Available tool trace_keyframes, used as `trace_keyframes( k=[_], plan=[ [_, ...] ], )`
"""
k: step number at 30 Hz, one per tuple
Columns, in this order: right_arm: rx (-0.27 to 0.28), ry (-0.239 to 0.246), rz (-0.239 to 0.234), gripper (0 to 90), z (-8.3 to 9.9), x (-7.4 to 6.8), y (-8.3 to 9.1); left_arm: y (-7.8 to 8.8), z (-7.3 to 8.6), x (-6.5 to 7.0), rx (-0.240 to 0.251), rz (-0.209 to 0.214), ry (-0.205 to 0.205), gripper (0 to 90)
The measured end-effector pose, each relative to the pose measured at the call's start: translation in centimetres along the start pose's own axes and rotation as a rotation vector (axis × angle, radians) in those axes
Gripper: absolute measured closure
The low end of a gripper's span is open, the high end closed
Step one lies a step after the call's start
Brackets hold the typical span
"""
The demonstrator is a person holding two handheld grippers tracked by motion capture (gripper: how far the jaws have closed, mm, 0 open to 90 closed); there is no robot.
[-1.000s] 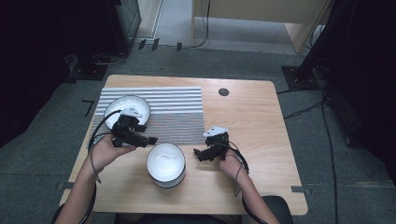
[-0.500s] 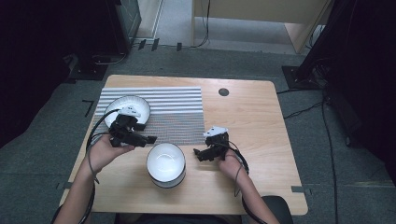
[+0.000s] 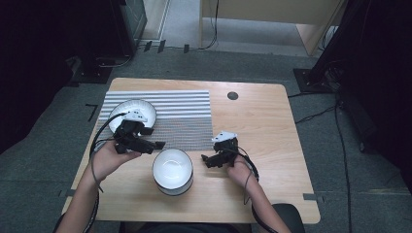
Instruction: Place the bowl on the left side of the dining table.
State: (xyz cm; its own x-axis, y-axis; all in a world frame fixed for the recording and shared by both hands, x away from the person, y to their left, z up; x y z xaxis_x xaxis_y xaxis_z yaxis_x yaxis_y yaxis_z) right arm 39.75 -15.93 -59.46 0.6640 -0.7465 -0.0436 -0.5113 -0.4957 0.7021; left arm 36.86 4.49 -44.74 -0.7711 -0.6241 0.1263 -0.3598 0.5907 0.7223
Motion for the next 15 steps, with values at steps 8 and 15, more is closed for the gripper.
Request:
trace_keyframes(
  k=[8, 15],
  plan=[
    [0.0, 0.001, 0.0, 0.0, 0.0, 0.0, 0.0, 0.5, -0.3, 0.5, 0.008, 0.003, -0.007, 24.8],
    [0.0, 0.001, 0.0, 0.0, 0.0, 0.0, 0.0, 0.4, -0.4, 1.5, 0.002, 0.021, -0.03, 24.6]
  ],
)
Point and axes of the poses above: each handheld gripper's, and its own axes: y roughly backward along the jaws, z roughly out of its underside, x roughly to its right, the point moved 10 cm from there along -y, roughly forward along the jaws, and after that the axes turned 2 degrees about -z, right-handed, at the moved point
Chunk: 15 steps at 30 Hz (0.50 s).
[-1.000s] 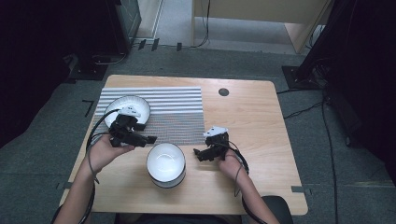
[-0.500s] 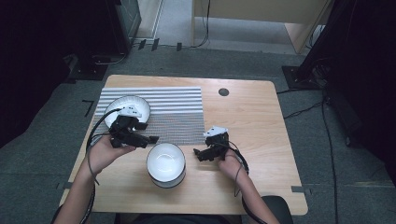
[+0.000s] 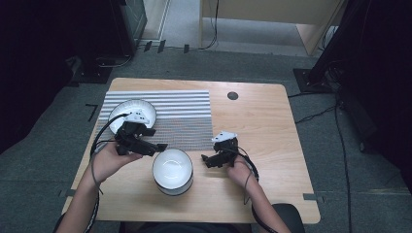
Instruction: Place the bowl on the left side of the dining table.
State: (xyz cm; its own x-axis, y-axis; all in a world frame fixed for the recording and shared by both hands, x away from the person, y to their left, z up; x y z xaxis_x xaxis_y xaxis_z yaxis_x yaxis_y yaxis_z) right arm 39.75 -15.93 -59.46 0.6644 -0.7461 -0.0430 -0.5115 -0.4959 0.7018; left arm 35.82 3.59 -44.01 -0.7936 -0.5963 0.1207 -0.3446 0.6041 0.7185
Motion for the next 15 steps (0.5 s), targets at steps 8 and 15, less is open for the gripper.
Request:
trace_keyframes(
  k=[8, 15],
  plan=[
    [0.0, 0.0, 0.0, 0.0, 0.0, 0.0, 0.0, -0.8, 0.5, 0.5, -0.012, 0.041, 0.004, 24.6],
    [0.0, 0.002, 0.0, 0.0, 0.0, 0.0, 0.0, -1.7, 0.7, 1.0, -0.004, 0.07, -0.008, 24.4]
  ],
)
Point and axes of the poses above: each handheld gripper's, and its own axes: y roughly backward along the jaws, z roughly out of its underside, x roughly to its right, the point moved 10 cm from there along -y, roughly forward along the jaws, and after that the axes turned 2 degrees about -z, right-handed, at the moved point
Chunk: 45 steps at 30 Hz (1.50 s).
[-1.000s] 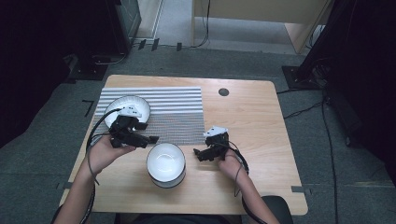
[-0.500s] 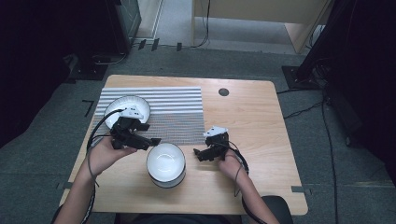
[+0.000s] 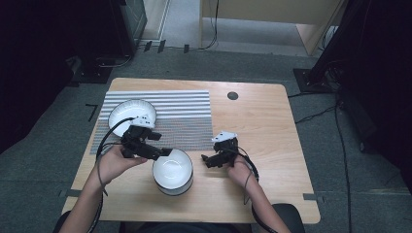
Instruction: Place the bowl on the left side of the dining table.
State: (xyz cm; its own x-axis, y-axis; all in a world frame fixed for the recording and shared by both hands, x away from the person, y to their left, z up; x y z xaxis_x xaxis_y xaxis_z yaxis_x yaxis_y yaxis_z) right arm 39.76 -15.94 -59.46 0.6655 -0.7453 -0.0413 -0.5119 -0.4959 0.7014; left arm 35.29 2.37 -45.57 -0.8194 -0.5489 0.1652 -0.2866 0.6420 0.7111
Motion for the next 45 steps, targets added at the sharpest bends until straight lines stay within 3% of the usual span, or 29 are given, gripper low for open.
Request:
trace_keyframes(
  k=[6, 15, 26, 45],
  plan=[
    [0.0, 0.0, 0.0, 0.0, 0.0, 0.0, 0.0, -0.6, 0.4, 0.5, -0.011, 0.054, -0.005, 26.4],
    [0.0, 0.0, 0.0, 0.0, 0.0, 0.0, 0.0, -1.3, 1.0, 0.6, -0.039, 0.04, -0.022, 32.8],
    [0.0, 0.0, 0.0, 0.0, 0.0, 0.0, 0.0, -1.6, 1.1, 0.8, -0.023, 0.043, -0.04, 39.6],
    [0.0, 0.0, 0.0, 0.0, 0.0, 0.0, 0.0, -2.5, 1.6, 1.5, -0.051, 0.069, -0.044, 51.1]
  ],
)
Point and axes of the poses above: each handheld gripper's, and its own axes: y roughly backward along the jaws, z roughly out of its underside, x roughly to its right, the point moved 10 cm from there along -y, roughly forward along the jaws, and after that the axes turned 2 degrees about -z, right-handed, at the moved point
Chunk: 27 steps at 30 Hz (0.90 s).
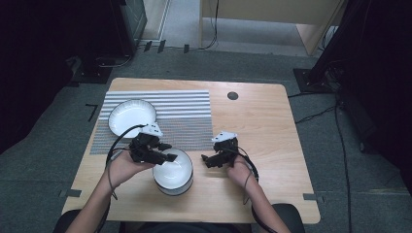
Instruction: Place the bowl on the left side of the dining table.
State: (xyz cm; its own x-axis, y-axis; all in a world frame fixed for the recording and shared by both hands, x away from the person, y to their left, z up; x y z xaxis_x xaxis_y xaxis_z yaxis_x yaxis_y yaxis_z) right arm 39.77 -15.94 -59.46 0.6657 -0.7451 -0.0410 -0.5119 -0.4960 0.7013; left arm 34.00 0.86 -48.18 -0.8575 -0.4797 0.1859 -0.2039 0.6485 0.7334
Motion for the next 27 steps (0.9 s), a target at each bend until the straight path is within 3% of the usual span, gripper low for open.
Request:
trace_keyframes(
  k=[8, 12, 18, 27],
  plan=[
    [0.0, 0.0, 0.0, 0.0, 0.0, 0.0, 0.0, -0.1, 0.4, 0.0, -0.026, 0.013, 0.001, 61.4],
    [0.0, 0.0, 0.0, 0.0, 0.0, 0.0, 0.0, -0.1, 0.5, -0.3, -0.026, 0.004, 0.017, 67.6],
    [0.0, 0.0, 0.0, 0.0, 0.0, 0.0, 0.0, -0.2, 0.6, -0.4, -0.032, 0.001, 0.047, 69.8],
    [0.0, 0.001, 0.0, 0.0, 0.0, 0.0, 0.0, -1.0, 1.5, -0.8, -0.098, -0.021, 0.065, 78.8]
  ],
)
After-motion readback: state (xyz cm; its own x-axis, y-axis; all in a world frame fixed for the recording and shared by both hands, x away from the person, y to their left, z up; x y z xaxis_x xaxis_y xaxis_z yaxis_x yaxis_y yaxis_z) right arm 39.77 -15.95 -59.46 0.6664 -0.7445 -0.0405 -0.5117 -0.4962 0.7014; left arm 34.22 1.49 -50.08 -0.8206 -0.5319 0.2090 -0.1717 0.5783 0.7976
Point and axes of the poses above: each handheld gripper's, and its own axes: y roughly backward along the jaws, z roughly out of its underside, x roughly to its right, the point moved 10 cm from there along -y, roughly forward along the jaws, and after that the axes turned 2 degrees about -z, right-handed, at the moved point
